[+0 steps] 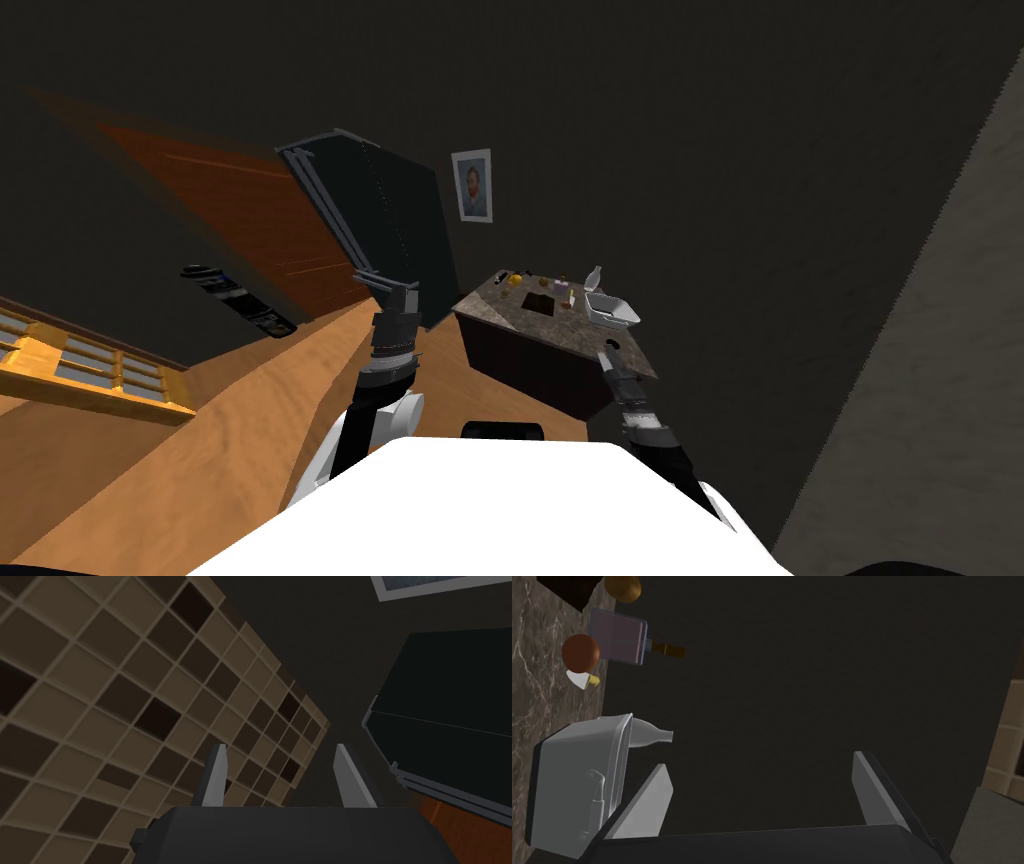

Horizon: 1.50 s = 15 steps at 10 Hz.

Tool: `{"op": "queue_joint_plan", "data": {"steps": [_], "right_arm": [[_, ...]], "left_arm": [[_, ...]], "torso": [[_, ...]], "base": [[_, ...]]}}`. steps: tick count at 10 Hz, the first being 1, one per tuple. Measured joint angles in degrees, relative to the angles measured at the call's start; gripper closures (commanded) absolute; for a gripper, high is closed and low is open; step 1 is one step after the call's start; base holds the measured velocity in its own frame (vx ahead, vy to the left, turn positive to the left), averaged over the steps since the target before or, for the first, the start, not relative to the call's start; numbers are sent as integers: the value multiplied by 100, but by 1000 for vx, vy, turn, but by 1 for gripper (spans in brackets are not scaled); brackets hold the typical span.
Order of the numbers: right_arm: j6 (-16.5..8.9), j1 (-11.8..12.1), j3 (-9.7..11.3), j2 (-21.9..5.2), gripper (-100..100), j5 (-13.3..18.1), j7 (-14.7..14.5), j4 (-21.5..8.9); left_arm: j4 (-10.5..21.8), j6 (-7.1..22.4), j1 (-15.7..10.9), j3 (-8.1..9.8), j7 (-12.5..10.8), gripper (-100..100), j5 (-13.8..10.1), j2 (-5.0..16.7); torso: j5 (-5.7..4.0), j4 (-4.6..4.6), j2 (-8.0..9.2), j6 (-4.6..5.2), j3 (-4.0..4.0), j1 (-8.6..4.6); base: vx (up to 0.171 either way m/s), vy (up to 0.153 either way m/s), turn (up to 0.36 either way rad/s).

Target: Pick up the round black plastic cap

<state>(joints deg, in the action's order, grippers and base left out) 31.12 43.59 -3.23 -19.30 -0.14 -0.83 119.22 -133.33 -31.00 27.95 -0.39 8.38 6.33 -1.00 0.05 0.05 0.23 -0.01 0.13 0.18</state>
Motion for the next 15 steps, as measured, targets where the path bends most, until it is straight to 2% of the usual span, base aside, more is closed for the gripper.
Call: {"op": "queue_joint_plan", "data": {"steps": [2,5,10,11,12,14,15], "right_arm": [[-129,247,-126,-388,-100,-16,68,-231],[-160,703,-191,-774,-100,19,73,-471],[-251,1028,-277,-1410,-100,53,100,-1016],[-319,1099,-315,-1613,-100,46,130,-1107],[-265,1266,-355,-1820,-100,55,152,-1376],[-363,1453,-379,-2152,-100,81,150,-1495],[-436,1645,-409,-2346,-100,104,145,-1580]], "left_arm": [[0,0,0,0,0,0,0,0],[0,0,0,0,0,0,0,0],[0,0,1,1,0,0,0,1],[0,0,1,1,0,0,0,1],[0,0,1,1,0,0,0,1],[0,0,1,1,0,0,0,1],[0,0,1,1,0,0,0,1]], "torso": [[3,0,0,1,0,12],[1,-2,-13,0,-7,3],[-3,-4,-20,2,-11,-16],[-3,-4,-24,-1,-13,-17],[-3,-6,-29,-1,-16,-15],[-4,-6,-32,-1,-18,-19],[-4,-7,-36,-2,-21,-21]], "base": [[-41,84,84],[-9,61,114],[5,30,99],[33,35,245],[33,16,56],[39,16,179],[37,-3,66]]}}
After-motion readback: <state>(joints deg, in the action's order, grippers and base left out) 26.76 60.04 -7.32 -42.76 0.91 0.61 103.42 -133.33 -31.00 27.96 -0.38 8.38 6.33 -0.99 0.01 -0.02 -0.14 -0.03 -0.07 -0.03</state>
